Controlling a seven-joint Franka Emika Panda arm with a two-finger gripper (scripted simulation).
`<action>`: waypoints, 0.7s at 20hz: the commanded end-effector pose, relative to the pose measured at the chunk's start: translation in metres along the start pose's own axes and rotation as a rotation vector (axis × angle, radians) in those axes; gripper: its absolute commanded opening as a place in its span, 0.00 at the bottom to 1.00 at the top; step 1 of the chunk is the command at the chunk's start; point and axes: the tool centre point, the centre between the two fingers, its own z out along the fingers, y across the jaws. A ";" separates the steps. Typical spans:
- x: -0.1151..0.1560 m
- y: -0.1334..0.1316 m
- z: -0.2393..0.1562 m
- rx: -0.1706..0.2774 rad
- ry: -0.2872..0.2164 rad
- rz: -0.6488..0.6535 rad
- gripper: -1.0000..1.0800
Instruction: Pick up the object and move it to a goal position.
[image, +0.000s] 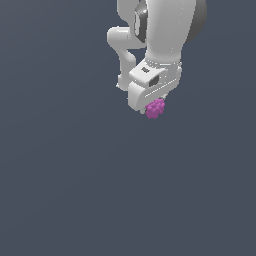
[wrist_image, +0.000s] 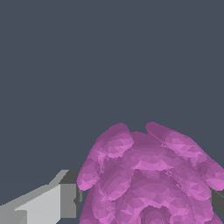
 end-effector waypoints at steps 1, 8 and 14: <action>0.001 -0.020 -0.025 0.000 -0.001 0.000 0.00; 0.005 -0.072 -0.094 0.001 0.000 -0.001 0.00; 0.010 -0.106 -0.142 0.002 0.001 0.000 0.00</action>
